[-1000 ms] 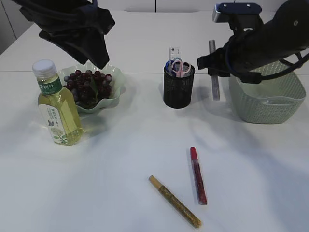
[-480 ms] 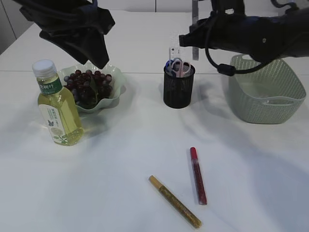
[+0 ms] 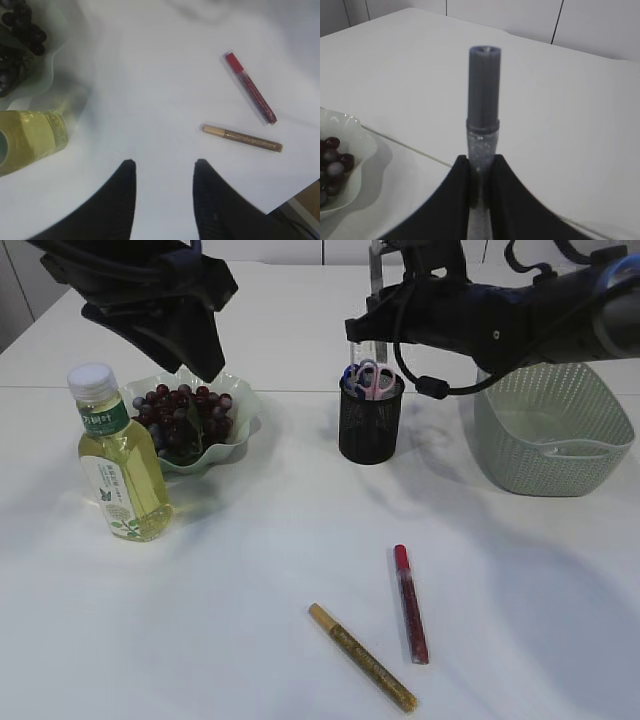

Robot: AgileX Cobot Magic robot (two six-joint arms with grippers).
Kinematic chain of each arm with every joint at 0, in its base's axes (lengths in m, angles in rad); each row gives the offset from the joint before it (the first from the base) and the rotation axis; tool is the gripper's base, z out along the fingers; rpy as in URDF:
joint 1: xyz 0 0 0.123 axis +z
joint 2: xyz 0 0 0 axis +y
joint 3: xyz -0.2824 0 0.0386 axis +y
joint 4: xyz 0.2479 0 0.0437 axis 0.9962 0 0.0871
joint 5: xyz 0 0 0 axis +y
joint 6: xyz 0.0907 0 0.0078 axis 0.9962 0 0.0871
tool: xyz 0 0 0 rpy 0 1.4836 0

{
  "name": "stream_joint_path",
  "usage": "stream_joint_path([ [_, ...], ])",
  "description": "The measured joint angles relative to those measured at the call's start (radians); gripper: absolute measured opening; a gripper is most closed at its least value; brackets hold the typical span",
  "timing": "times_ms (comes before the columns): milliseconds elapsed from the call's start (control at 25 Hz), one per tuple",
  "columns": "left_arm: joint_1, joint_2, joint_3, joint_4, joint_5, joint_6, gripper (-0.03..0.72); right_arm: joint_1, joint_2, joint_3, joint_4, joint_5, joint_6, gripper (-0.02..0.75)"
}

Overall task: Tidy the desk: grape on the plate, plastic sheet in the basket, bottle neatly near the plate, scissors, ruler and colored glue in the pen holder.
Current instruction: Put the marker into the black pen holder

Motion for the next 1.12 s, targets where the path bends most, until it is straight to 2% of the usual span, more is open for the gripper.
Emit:
stream_joint_path([
  [600, 0.0, 0.0, 0.0, 0.012, 0.0, 0.0, 0.277, 0.0, 0.077, -0.023, 0.0, -0.002, 0.0, 0.108],
  [760, 0.0, 0.0, 0.0, 0.015, 0.0, 0.0, 0.277, 0.0, 0.077, -0.026, 0.0, 0.004, 0.045, 0.174],
  [960, 0.0, 0.0, 0.0, 0.017, 0.0, 0.0, 0.277, 0.0, 0.077, -0.026, 0.0, 0.054, 0.093, 0.318],
  [1120, 0.0, 0.0, 0.0, 0.019, 0.0, 0.0, 0.277, 0.0, 0.06, -0.026, 0.0, 0.156, 0.098, 0.345],
])
